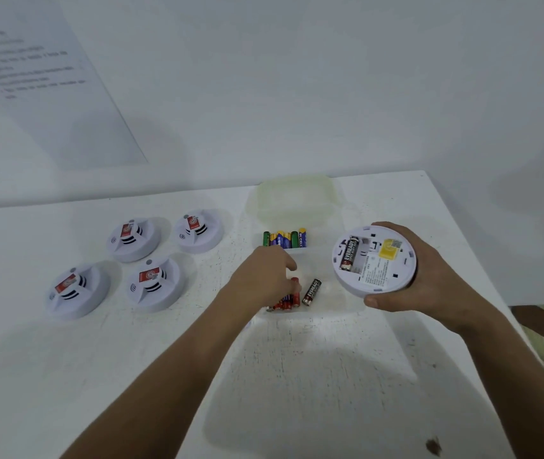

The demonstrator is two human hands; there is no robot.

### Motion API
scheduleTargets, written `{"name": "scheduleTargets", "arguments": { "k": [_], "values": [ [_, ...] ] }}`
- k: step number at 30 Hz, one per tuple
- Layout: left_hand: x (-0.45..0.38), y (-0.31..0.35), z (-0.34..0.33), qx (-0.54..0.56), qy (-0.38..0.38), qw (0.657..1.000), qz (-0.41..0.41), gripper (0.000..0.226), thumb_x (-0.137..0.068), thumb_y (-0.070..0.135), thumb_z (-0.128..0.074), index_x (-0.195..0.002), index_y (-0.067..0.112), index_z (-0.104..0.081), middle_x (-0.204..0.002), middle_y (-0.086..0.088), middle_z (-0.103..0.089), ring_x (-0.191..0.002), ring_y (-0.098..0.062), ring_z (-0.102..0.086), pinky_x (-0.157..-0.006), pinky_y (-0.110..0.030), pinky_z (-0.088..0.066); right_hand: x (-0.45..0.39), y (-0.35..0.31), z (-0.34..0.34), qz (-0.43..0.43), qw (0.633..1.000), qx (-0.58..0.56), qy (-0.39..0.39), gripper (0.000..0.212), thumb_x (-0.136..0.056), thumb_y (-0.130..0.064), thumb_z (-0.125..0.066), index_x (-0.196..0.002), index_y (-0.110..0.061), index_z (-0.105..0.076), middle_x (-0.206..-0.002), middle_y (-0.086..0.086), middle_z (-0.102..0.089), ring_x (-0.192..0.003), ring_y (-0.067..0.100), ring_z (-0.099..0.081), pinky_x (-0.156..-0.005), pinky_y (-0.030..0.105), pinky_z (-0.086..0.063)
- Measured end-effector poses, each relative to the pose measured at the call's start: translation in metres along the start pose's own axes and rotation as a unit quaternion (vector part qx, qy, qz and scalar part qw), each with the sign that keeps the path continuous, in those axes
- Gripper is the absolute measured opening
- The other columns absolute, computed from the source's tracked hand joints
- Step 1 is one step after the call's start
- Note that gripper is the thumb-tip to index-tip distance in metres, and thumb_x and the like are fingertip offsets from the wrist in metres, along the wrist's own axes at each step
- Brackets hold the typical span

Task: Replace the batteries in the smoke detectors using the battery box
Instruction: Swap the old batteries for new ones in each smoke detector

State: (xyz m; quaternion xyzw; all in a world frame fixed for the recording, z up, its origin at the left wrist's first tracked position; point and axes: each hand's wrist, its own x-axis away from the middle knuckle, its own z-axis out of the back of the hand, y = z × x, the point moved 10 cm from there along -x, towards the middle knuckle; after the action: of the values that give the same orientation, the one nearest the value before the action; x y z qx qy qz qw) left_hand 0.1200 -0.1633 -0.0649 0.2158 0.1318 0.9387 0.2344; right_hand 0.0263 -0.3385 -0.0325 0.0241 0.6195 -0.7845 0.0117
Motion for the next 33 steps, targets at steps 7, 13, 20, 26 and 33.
{"name": "scheduleTargets", "arguments": {
  "k": [7,13,20,26,33],
  "values": [
    [-0.016,0.001,-0.015,-0.11,0.021,0.994,0.013,0.026,-0.085,0.038,-0.068,-0.1,0.018,-0.071,-0.098,0.002,-0.066,-0.089,-0.018,-0.065,-0.067,-0.027,-0.045,0.002,0.005,-0.002,-0.002,1.0,0.002,0.005,0.098,-0.043,-0.034,-0.089,-0.133,-0.029,-0.05,-0.124,-0.014,-0.063,-0.116,0.008,-0.06,-0.085,0.021,-0.056],
    [-0.016,0.005,-0.014,-0.089,0.039,0.995,-0.004,0.025,-0.085,0.035,-0.068,-0.106,0.022,-0.072,-0.105,0.003,-0.067,-0.089,-0.016,-0.063,-0.07,-0.028,-0.051,0.004,0.007,0.0,-0.002,1.0,0.004,0.014,0.098,-0.043,-0.036,-0.089,-0.133,-0.03,-0.05,-0.123,-0.016,-0.063,-0.117,0.007,-0.059,-0.088,0.022,-0.055],
    [-0.006,0.006,-0.006,0.012,0.092,0.996,-0.013,0.023,-0.081,0.024,-0.069,-0.104,0.02,-0.068,-0.099,0.003,-0.069,-0.086,-0.012,-0.061,-0.077,-0.027,-0.054,0.005,0.006,-0.001,-0.005,1.0,0.006,0.017,0.098,-0.043,-0.036,-0.089,-0.133,-0.031,-0.05,-0.123,-0.017,-0.062,-0.116,0.006,-0.059,-0.085,0.022,-0.056],
    [0.022,0.018,0.034,0.165,0.216,0.959,-0.075,0.026,-0.092,0.018,-0.057,-0.116,0.02,-0.068,-0.096,0.006,-0.062,-0.077,-0.003,-0.058,-0.071,-0.005,-0.041,0.003,0.001,-0.005,-0.001,1.0,-0.006,0.009,0.097,-0.043,-0.033,-0.09,-0.132,-0.032,-0.051,-0.121,-0.017,-0.063,-0.114,0.005,-0.06,-0.084,0.023,-0.057],
    [0.045,0.049,0.063,0.246,0.09,0.96,-0.103,0.028,-0.084,0.045,-0.069,-0.103,0.03,-0.054,-0.081,0.005,-0.071,-0.073,-0.01,-0.066,-0.068,-0.032,-0.057,-0.003,-0.011,-0.023,0.028,0.999,0.014,-0.032,0.098,-0.049,-0.018,-0.092,-0.136,-0.023,-0.047,-0.122,-0.016,-0.062,-0.115,0.009,-0.06,-0.088,0.02,-0.054]
  ]
}}
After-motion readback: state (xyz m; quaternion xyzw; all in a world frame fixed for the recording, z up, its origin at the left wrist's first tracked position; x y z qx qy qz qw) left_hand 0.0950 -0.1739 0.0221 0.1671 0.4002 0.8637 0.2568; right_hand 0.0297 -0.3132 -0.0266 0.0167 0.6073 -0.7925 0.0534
